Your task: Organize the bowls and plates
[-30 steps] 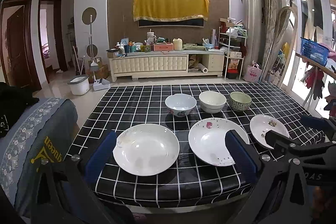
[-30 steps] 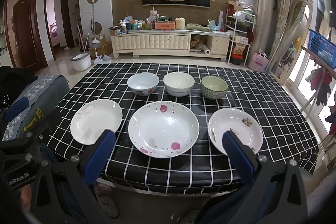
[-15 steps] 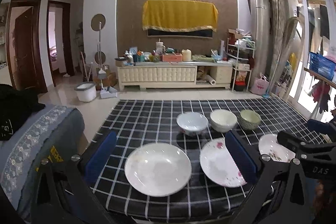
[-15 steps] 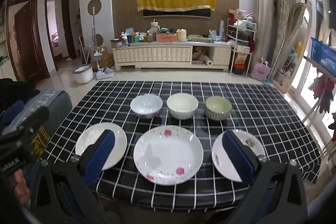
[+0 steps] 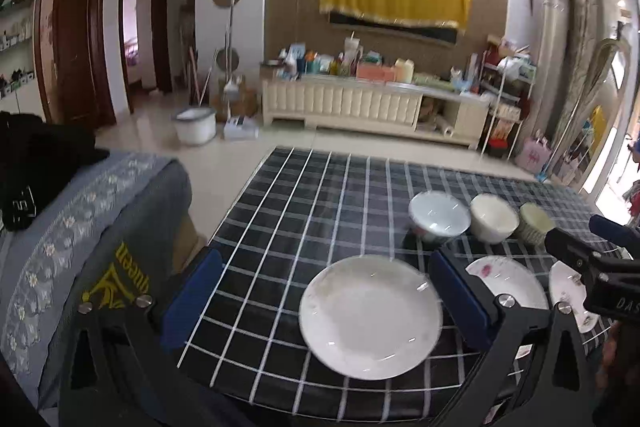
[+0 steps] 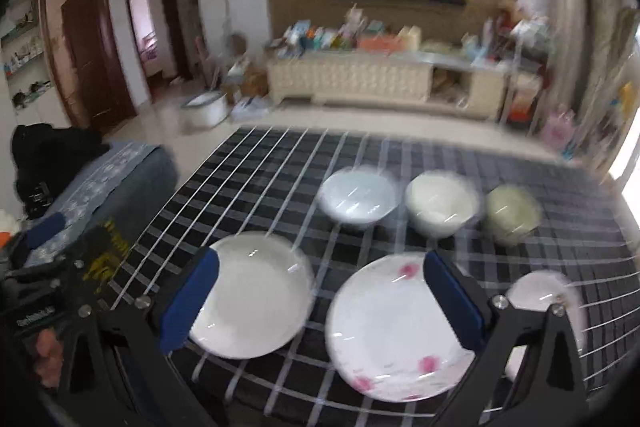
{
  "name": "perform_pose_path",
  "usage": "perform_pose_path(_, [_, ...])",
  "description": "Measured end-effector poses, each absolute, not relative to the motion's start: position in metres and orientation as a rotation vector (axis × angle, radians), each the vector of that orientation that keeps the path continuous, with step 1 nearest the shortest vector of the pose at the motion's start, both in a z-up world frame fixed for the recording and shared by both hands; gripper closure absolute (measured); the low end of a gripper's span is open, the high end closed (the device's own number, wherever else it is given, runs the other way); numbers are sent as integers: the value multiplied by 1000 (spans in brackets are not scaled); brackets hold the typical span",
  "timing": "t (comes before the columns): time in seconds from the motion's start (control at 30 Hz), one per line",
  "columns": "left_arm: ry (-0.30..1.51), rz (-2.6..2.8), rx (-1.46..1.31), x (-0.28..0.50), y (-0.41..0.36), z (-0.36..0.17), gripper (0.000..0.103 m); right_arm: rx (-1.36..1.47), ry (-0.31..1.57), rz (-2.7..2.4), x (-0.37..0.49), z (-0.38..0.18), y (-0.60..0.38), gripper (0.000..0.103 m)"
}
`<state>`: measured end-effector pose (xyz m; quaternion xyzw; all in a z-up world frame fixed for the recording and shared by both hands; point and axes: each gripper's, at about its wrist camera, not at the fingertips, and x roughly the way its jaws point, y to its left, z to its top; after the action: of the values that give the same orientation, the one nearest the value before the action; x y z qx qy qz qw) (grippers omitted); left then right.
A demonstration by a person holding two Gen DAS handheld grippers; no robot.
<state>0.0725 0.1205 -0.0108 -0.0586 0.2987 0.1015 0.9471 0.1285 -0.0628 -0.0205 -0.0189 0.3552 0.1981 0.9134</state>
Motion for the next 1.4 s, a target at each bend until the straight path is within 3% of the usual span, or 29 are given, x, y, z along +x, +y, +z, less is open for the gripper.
perform_pose_path(0.13, [690, 205, -149, 83, 134, -38, 0, -63, 795, 466, 137, -48, -43, 2])
perform_pose_path(0.3, [792, 164, -182, 100, 145, -71, 2, -67, 896, 467, 151, -84, -26, 21])
perform_pose_path(0.47, [872, 156, -159, 116, 146, -108, 29, -81, 1008, 459, 160, -116, -20, 29])
perform_pose_path(0.53, [915, 149, -160, 122, 147, -120, 55, -78, 1024, 445, 163, -123, -20, 42])
perform_pose_path(0.57, [944, 152, -167, 126, 149, -129, 59, -70, 1037, 445, 165, -126, -21, 48])
perform_pose_path(0.7, [1027, 118, -215, 136, 159, -155, 60, -56, 1066, 453, 173, -135, -21, 55])
perform_pose_path(0.9, [1057, 94, -220, 147, 169, -170, 60, -82, 1107, 431, 182, -150, -14, 56])
perform_pose_path(1.0, [1082, 92, -216, 153, 171, -178, 70, -99, 1118, 404, 185, -154, -13, 56])
perform_pose_path(1.07, [1086, 79, -217, 155, 172, -181, 70, -109, 1123, 395, 187, -155, -12, 56])
perform_pose_path(1.17, [1093, 63, -194, 160, 169, -183, 70, -104, 1143, 387, 190, -159, -11, 61])
perform_pose_path(1.27, [1111, 34, -194, 166, 166, -186, 72, -80, 1178, 379, 192, -166, -14, 72])
perform_pose_path(1.3, [1115, 24, -194, 168, 165, -187, 76, -76, 1186, 377, 192, -168, -14, 78])
perform_pose_path(1.4, [1125, -4, -210, 173, 162, -188, 84, -65, 1187, 370, 190, -169, -15, 80])
